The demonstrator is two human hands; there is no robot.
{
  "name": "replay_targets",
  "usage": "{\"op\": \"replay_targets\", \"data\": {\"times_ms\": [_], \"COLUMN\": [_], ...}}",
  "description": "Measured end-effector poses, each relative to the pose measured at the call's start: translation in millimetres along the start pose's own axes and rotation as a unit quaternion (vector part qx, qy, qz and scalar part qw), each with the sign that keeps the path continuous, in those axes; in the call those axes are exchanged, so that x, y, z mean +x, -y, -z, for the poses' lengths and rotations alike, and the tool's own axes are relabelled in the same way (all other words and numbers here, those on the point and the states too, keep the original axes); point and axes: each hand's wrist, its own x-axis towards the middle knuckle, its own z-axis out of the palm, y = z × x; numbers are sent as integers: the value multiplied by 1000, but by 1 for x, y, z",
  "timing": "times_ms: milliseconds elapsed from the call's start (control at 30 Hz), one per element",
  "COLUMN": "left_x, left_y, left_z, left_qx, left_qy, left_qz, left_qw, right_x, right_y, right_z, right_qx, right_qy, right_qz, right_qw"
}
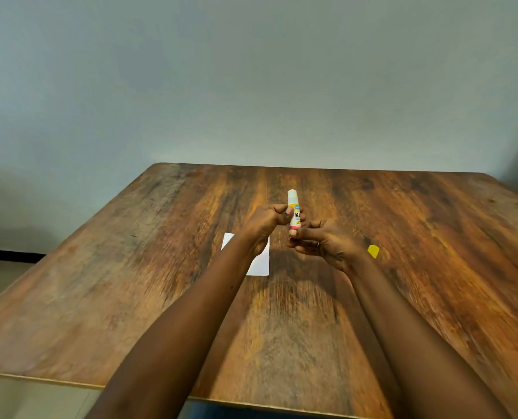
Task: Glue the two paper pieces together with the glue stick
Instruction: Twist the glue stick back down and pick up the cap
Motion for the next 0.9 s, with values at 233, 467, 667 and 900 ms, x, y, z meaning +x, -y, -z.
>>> {"op": "replay_targets", "data": {"times_ms": [233,467,667,900], "left_x": [-4,-13,-14,-15], "left_y": [-15,-32,-30,-37], "left_z": [-2,8,7,0], "left_qx": [61,18,64,44], "left_qy": [-112,-89,-119,-120], "left_qz": [-60,-42,-52,-50], "left_qw": [990,995,990,991], "right_x": [7,9,11,11], "right_y": [1,16,20,16], "right_z": [-38,-24,-32,-49], "right_qx": [-265,72,-126,-149], "right_qy": [-210,58,-71,-147], "right_qz": [152,12,50,95], "right_qw": [929,996,988,973]}}
